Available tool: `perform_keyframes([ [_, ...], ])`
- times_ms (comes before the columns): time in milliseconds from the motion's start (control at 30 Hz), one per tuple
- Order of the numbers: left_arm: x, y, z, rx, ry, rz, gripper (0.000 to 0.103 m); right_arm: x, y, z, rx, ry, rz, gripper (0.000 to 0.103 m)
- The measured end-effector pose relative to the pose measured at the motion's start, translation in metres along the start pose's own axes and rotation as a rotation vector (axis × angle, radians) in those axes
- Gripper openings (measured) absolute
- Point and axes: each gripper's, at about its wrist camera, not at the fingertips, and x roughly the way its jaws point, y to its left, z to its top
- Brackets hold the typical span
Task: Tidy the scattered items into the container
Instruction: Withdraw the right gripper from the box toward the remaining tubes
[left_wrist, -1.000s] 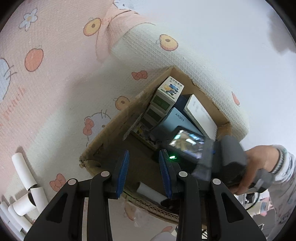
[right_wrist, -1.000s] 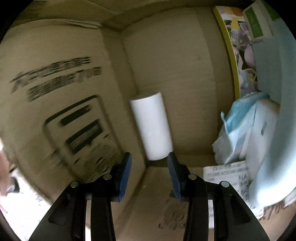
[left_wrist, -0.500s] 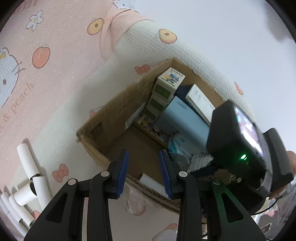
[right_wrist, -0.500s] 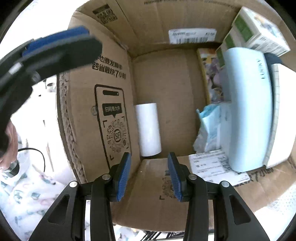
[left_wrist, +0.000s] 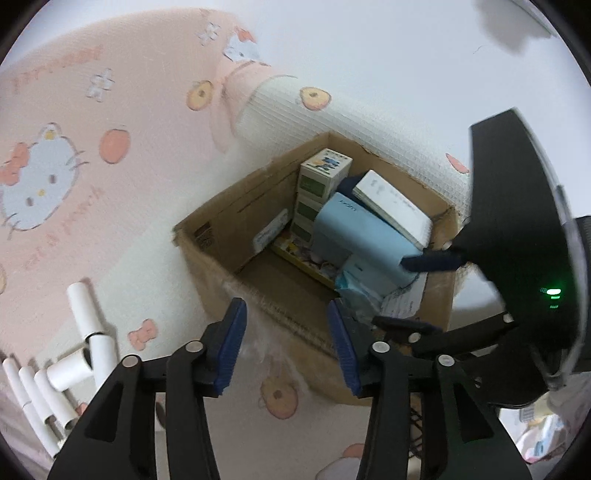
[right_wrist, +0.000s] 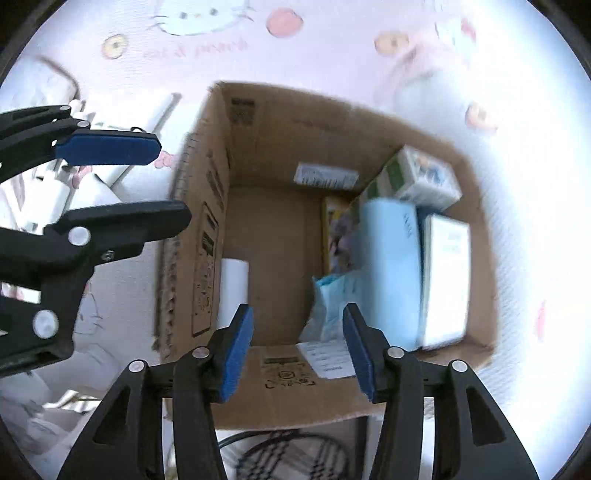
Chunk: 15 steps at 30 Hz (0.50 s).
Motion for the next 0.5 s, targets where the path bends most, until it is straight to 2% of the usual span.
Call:
perform_keyframes([
  [33, -0.002, 0.002, -0.005, -0.011, -0.004, 0.0, 0.054, 0.0, 0.008, 0.001, -0.014, -0.017, -0.008, 0.053],
  [100, -0.004, 0.011, -0.018, -0.056, 0.004, 0.004, 0.055, 0.032, 0.01, 0.001, -0.042, -0.044, -0.02, 0.054],
  [167, -0.005, 0.018, -0.027, -0.091, 0.013, -0.002, 0.055, 0.026, 0.019, -0.001, -0.072, -0.07, -0.046, 0.054],
  [233, -0.006, 0.026, -0.038, -0.121, 0.021, 0.011, 0.055, 0.027, 0.027, -0.002, -0.056, -0.055, -0.133, 0.054],
  [300, -0.007, 0.032, -0.047, -0.133, 0.02, 0.043, 0.056, 0.025, 0.034, -0.005, -0.083, -0.077, -0.177, 0.055],
  [400, -0.009, 0.043, -0.062, -0.152, 0.015, 0.101, 0.056, 0.002, 0.041, -0.005, -0.091, -0.134, -0.227, 0.055],
  [500, -0.01, 0.058, -0.078, -0.186, 0.015, 0.115, 0.056, -0.02, 0.045, -0.008, -0.084, -0.169, -0.22, 0.056],
])
